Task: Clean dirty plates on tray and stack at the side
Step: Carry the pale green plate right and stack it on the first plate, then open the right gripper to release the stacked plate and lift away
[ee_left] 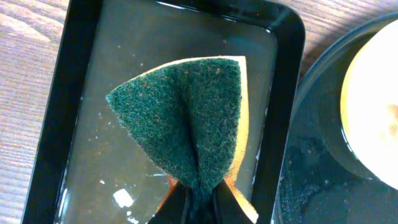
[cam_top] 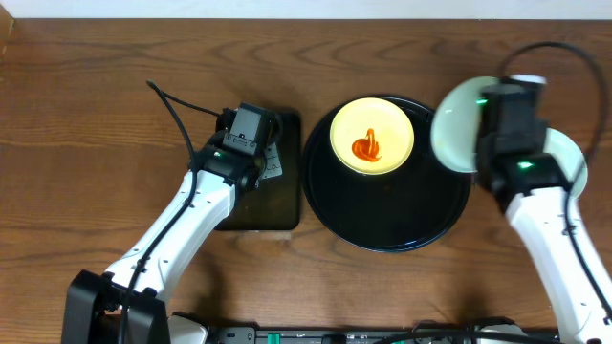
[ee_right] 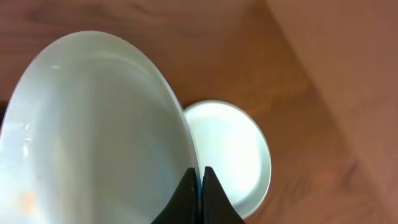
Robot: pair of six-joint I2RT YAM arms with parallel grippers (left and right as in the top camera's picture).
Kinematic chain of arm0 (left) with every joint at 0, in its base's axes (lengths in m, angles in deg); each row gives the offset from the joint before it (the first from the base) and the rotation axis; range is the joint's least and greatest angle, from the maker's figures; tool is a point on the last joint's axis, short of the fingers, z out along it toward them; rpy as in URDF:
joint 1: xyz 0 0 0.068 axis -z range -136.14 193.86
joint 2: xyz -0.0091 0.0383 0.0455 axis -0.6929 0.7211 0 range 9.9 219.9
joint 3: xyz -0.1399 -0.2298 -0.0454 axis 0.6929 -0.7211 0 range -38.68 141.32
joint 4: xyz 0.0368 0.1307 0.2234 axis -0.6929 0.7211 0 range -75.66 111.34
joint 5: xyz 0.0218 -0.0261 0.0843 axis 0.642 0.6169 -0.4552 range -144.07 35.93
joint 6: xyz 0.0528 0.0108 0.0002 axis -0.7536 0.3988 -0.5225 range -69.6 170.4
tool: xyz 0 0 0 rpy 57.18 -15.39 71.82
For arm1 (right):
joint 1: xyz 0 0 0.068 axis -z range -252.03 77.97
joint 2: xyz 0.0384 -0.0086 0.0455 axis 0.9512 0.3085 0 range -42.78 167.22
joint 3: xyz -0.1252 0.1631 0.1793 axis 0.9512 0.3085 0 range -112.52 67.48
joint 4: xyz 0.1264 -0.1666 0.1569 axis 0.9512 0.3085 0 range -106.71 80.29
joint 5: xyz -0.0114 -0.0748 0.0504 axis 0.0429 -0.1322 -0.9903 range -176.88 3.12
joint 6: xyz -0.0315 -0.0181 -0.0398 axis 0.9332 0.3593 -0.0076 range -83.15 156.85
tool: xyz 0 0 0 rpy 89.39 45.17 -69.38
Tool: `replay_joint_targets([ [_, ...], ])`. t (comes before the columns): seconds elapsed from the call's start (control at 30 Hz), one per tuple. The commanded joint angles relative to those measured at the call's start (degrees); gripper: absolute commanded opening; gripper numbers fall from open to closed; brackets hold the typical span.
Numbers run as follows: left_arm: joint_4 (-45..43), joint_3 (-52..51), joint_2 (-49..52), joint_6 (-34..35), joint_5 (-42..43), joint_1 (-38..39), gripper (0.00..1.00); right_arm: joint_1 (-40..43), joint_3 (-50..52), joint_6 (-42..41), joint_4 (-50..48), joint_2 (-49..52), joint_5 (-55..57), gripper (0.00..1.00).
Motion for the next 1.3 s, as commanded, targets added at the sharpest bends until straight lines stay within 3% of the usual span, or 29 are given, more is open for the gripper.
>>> replay_joint_targets([
  [0.0,0.39,-0.02,-0.13,-0.74,-0.9,-0.2,0.09,7.5,-0.59,-10.03,0.35,0.61,-8.59,0.01],
  [0.4,0.44,-0.02,-0.13,-0.74,-0.9,-0.2,0.08,26.91,-0.57,-12.2,-2.03,8.83,-17.57,0.01],
  [0.67,0.44,-0.02,-0.13,-0.72,-0.9,-0.2,0.09,30.82,-0.57,-7.78,-5.38,13.75,-22.71,0.02],
  [0.8,0.44,-0.02,-0.13,-0.72,-0.87,-0.2,0.09,30.82,-0.59,-6.78,-7.74,13.18,-34.45,0.18],
  [0.83,0.44,-0.02,-0.13,-0.72,-0.87,-0.2,0.09,30.82,-0.59,-6.78,-7.82,12.61,-37.75,0.29],
  [0.87,0.44,-0.02,-0.13,-0.72,-0.87,-0.2,0.08,30.82,-0.59,-6.73,-7.91,11.74,-43.12,0.51],
  [0.9,0.44,-0.02,-0.13,-0.72,-0.87,-0.2,0.08,30.82,-0.59,-6.73,-8.24,11.41,-45.75,0.59],
  [1.07,0.44,-0.02,-0.13,-0.74,-0.87,-0.2,0.08,29.88,-0.59,-6.73,-10.32,10.58,-64.94,0.42],
  [1.23,0.46,-0.02,-0.13,-0.72,-0.87,-0.2,0.09,25.53,-0.55,-5.27,-5.68,10.64,-61.37,0.43],
  [1.27,0.46,-0.02,-0.13,-0.72,-0.87,-0.2,0.09,24.63,-0.52,-5.31,-5.01,10.64,-58.16,0.35],
])
